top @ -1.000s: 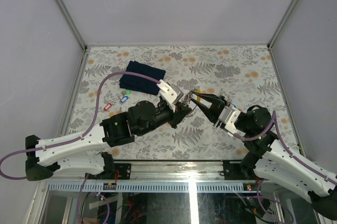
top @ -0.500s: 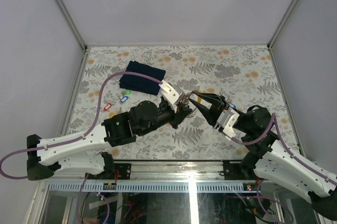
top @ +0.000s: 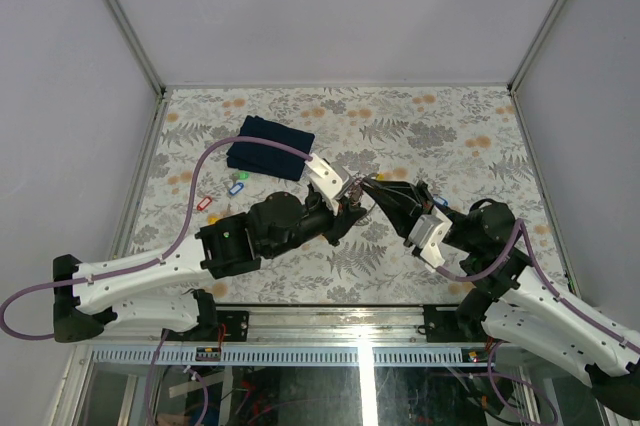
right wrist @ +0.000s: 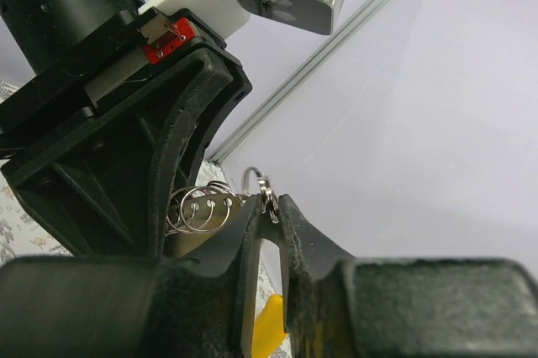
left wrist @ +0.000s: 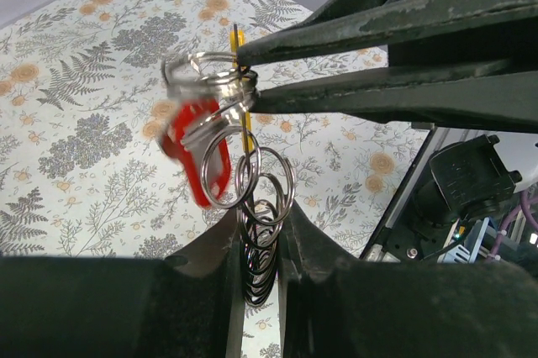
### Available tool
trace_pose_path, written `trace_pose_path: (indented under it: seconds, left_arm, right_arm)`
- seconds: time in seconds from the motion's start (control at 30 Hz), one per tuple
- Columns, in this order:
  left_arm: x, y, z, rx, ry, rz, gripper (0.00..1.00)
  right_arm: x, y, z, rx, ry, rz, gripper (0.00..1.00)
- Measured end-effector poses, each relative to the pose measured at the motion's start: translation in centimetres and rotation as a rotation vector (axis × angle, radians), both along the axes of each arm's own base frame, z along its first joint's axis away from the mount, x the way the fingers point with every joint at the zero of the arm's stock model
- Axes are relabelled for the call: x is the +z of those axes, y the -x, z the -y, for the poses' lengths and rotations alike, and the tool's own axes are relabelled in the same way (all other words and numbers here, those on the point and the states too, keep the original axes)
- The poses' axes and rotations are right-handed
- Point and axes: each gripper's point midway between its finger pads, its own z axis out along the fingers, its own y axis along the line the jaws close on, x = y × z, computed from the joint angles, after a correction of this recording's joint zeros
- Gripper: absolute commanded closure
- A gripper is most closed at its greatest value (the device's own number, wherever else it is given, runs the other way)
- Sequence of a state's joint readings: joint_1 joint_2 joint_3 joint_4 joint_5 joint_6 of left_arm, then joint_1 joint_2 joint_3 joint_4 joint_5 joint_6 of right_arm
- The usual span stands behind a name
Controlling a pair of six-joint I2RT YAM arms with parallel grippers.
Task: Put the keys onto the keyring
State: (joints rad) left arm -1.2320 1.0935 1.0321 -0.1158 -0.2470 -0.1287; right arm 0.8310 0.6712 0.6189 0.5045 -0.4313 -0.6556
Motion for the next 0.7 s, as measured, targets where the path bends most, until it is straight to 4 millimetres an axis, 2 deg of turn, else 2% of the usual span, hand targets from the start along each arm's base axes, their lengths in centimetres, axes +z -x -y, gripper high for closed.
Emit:
trace_pose_path:
  seconds: [0.1, 0.27, 0.53, 0.7]
  left_arm:
    - [0.0, 0.0, 0.0, -0.001, -0.001, 0.0, 0.99]
    - [-0.2, 0.0, -0.1, 0.0, -0.008, -0.002, 0.99]
    - [-0.4, 0.0, -0.1, -0.002, -0.022, 0.006, 0.99]
    - [0.0, -0.1, -0.2, 0.002, -0.024, 0.023, 0.99]
  right_arm:
    - [0.0, 0.0, 0.0, -0.002, 0.002, 0.007, 0.92]
    - [-0.1, 0.1, 0.1, -0.002, 0.011, 0.009, 0.98]
    - [-0.2, 0.6, 0.6, -0.005, 0.023, 0.01, 0.99]
    - [-0.3, 0.9, 1.2, -0.012, 0.027, 0.005, 0.96]
